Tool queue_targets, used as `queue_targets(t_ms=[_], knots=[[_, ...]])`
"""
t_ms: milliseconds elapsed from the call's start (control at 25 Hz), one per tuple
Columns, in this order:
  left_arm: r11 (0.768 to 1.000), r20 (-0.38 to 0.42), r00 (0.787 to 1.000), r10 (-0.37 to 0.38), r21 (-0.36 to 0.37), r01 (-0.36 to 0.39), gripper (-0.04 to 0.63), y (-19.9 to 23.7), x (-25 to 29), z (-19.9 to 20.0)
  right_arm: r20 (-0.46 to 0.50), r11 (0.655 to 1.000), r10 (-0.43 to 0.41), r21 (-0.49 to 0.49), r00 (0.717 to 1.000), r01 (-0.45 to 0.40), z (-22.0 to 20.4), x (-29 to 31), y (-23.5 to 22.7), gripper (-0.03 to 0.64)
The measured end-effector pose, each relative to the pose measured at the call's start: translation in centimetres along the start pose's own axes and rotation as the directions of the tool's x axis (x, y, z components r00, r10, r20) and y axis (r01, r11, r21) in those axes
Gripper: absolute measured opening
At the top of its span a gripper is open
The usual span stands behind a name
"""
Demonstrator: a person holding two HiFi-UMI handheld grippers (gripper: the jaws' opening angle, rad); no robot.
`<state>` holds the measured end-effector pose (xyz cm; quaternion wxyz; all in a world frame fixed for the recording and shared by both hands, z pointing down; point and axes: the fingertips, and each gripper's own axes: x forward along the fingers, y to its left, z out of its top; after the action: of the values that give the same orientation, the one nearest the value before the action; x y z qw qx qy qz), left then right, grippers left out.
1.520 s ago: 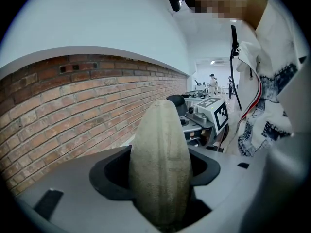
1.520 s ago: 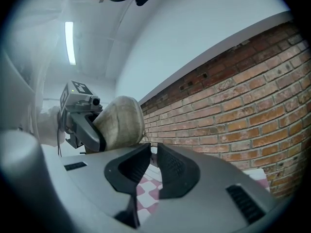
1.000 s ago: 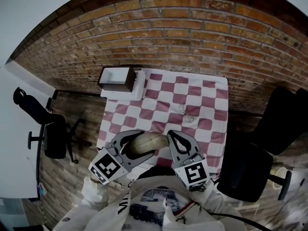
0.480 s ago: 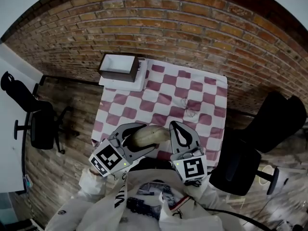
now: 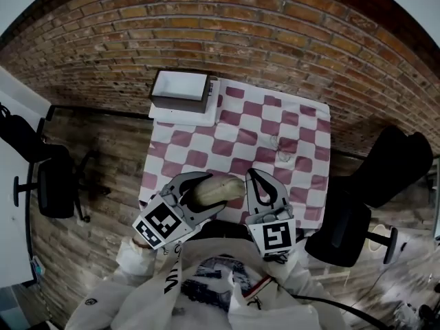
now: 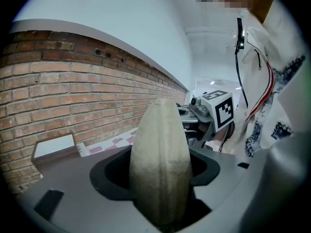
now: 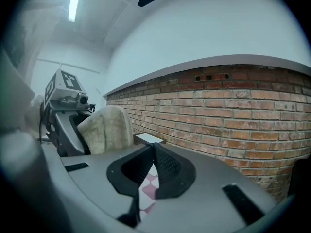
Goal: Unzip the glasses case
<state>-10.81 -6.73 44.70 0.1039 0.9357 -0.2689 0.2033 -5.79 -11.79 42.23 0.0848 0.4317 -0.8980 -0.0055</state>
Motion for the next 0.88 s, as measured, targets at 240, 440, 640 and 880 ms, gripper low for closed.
queue_targets(t_ms=[240, 440, 640, 880], knots=[[0.998, -0.002, 0.999, -0.033, 0.049, 0.033, 0.296, 1.2, -1.9, -1.0, -0.005, 0.997, -0.071, -0.011, 0.997, 0.071, 0.3, 0.9, 1.9, 0.017], [0.994, -0.024, 0.999, -0.029, 0.105, 0.031, 0.295, 1.6, -2.9, -1.7, 0.022, 0.991, -0.122, -0.049, 0.992, 0.123, 1.4, 1.1, 3.1, 0.016], [0.994, -0.014, 0.999, -0.028, 0.106, 0.03, 0.295, 1.7, -4.2, -2.7, 0.047, 0.985, -0.129, -0.105, 0.991, 0.133, 2.3, 1.4, 4.7, 0.016], [0.989, -0.035, 0.999, -0.005, 0.147, 0.01, 0.295, 2.0, -5.0, -3.1, 0.039, 0.981, -0.139, -0.129, 0.99, 0.143, 2.5, 1.6, 5.6, 0.015]])
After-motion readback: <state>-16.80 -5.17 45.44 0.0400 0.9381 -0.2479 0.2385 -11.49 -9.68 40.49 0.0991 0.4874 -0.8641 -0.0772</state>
